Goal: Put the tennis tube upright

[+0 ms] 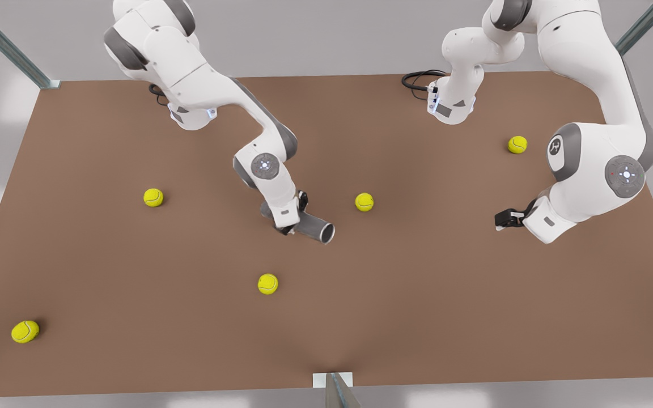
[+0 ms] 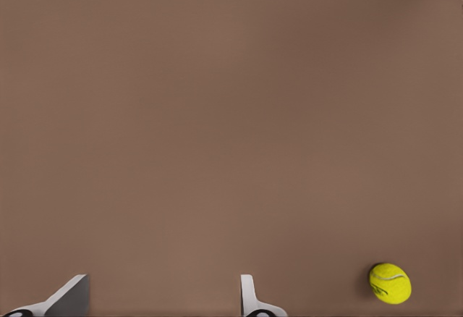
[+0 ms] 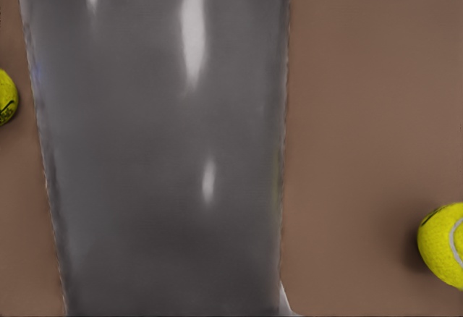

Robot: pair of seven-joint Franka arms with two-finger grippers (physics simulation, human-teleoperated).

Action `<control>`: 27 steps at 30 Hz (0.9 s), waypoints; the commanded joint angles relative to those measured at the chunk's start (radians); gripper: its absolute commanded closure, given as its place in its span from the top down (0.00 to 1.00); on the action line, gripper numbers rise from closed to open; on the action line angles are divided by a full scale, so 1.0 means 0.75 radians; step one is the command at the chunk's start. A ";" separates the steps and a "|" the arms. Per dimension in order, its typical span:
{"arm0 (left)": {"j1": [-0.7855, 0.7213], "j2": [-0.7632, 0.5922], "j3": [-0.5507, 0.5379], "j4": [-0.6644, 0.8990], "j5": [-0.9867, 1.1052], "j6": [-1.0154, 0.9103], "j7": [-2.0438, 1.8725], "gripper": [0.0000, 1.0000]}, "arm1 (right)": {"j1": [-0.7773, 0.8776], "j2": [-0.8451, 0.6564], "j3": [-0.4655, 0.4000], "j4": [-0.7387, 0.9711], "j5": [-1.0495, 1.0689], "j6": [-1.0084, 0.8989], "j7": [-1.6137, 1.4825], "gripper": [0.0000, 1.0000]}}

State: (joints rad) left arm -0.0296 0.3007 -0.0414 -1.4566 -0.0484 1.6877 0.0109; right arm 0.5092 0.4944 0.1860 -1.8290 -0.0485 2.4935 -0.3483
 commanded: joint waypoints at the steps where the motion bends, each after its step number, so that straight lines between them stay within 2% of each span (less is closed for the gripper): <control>1: 0.001 0.000 0.000 -0.001 -0.005 0.000 0.000 1.00 | 0.027 0.010 -0.025 0.009 -0.001 -0.001 -0.012 0.75; 3: 0.001 0.004 0.000 -0.001 -0.007 0.000 0.000 1.00 | 0.127 0.044 -0.097 0.062 -0.001 -0.003 -0.012 0.75; 5: 0.001 0.008 0.000 -0.001 -0.007 0.002 0.000 1.00 | 0.164 0.057 -0.105 0.062 0.001 -0.001 -0.012 0.75; 7: 0.003 0.006 0.000 -0.001 -0.007 0.000 0.000 1.00 | 0.248 0.093 -0.182 0.095 0.003 0.001 -0.010 0.75; 12: 0.001 0.000 0.000 -0.001 -0.007 -0.003 0.000 1.00 | 0.246 0.304 -0.187 0.348 -0.121 0.028 -0.014 0.75; 21: -0.004 -0.002 0.000 -0.001 -0.007 -0.003 -0.021 1.00 | 0.297 0.370 -0.168 0.348 -0.283 0.081 -0.057 0.77; 22: -0.004 0.000 0.000 -0.001 -0.007 -0.003 -0.021 1.00 | 0.299 0.374 -0.168 0.359 -0.283 0.081 -0.055 1.00; 27: 0.001 0.002 -0.006 -0.001 -0.007 0.000 -0.019 1.00 | 0.305 0.394 -0.168 0.395 -0.275 0.087 -0.055 1.00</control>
State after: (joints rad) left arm -0.0296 0.3023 -0.0460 -1.4573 -0.0538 1.6873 -0.0031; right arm 0.7378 0.7901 0.0598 -1.5325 -0.2547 2.5586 -0.3896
